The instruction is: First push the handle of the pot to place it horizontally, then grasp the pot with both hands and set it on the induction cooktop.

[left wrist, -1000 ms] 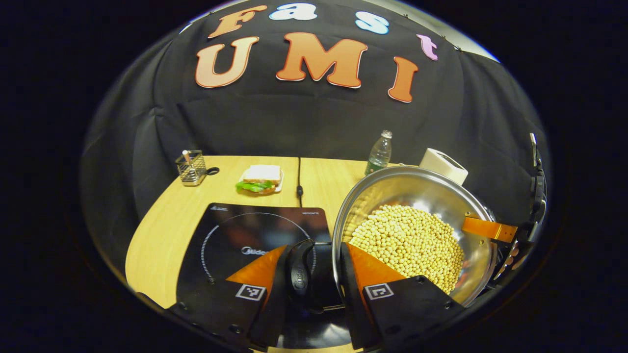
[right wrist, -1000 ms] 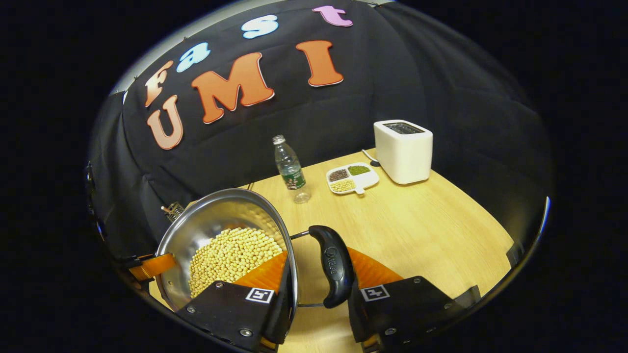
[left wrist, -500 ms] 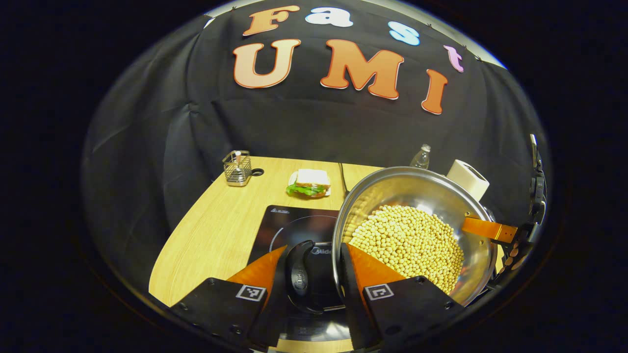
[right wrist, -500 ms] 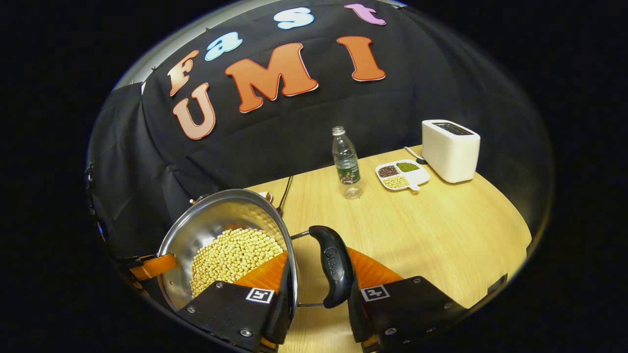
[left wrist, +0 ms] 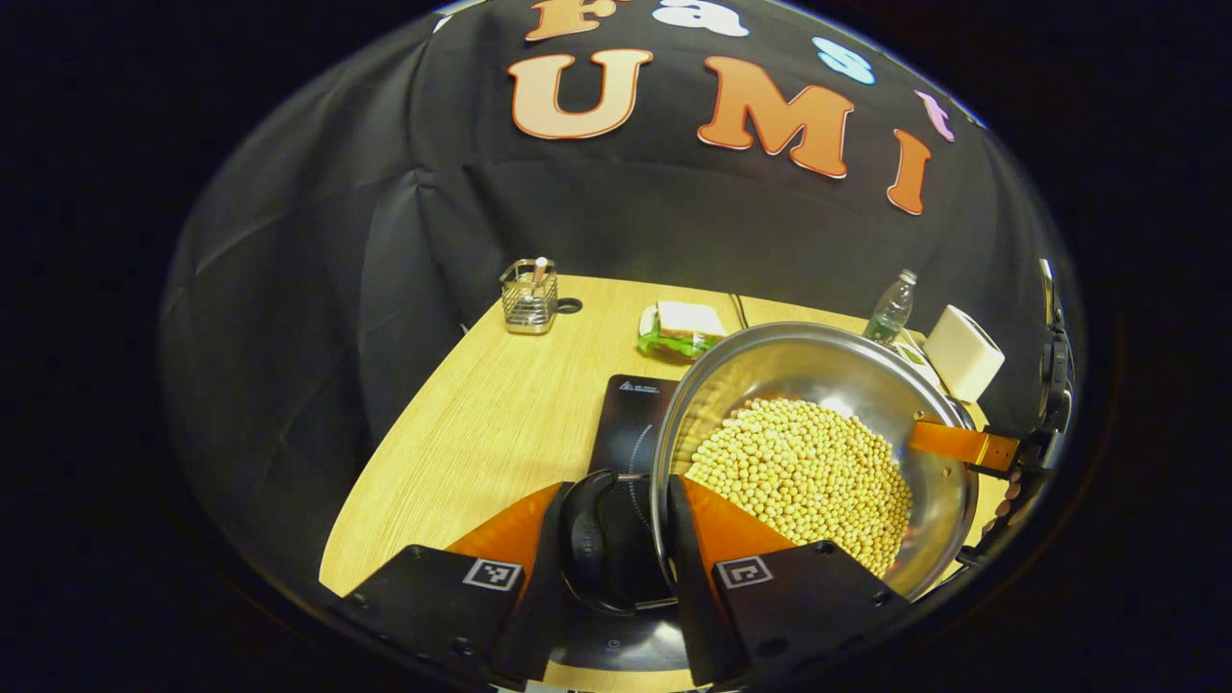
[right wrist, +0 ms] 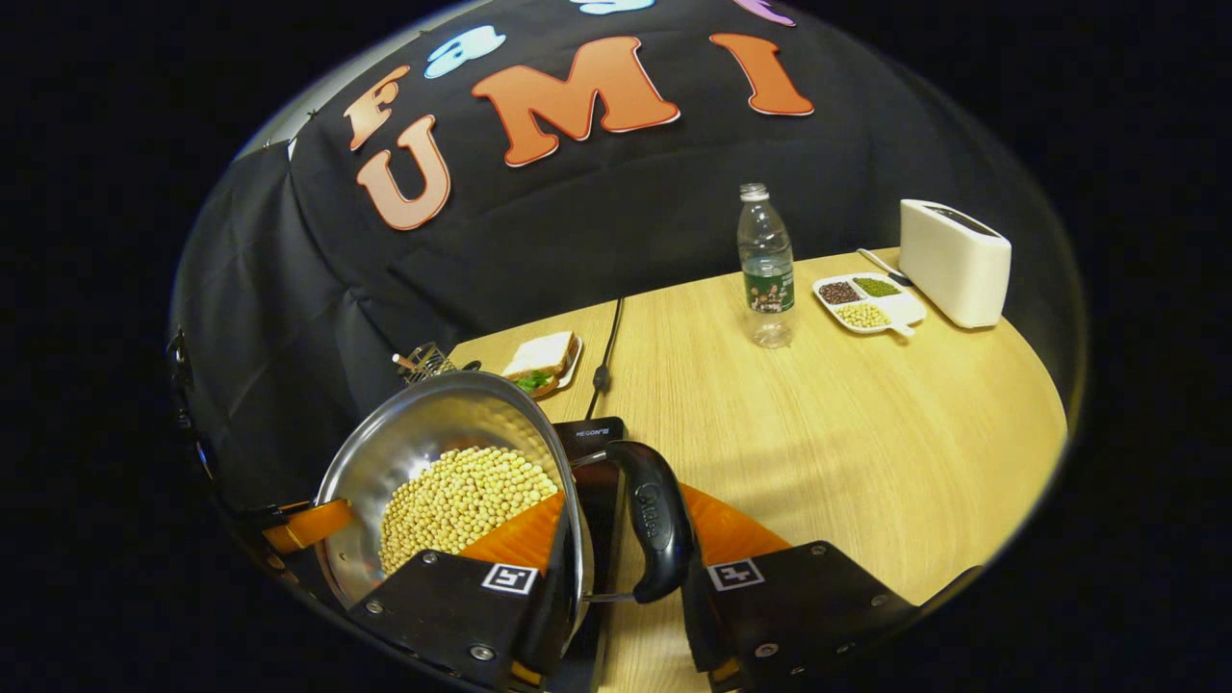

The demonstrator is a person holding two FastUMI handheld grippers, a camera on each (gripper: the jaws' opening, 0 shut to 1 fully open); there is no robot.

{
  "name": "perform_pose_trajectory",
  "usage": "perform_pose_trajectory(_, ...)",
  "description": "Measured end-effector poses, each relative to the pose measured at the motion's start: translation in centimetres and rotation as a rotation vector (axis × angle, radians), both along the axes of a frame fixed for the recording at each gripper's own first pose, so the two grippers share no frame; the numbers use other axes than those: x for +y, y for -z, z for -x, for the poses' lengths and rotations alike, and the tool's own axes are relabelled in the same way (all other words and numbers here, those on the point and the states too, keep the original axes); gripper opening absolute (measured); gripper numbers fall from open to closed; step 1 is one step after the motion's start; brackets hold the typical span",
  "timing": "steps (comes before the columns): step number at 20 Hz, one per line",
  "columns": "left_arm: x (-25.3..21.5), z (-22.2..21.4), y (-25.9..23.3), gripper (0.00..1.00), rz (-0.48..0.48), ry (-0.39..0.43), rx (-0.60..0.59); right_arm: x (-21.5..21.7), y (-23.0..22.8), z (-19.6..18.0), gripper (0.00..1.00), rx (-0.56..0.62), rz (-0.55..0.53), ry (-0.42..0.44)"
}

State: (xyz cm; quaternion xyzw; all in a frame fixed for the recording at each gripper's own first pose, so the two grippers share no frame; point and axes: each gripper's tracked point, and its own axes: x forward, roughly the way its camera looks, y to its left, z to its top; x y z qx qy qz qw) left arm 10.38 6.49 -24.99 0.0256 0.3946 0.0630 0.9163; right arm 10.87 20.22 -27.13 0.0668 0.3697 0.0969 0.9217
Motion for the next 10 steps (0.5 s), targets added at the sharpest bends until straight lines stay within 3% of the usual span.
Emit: perform_pose_trajectory(10,2.4,-1.3,2.4,0.61,0.028,0.002,0.031,1.3,2.0,-0.4,0.49,0.028,0.017,0.004)
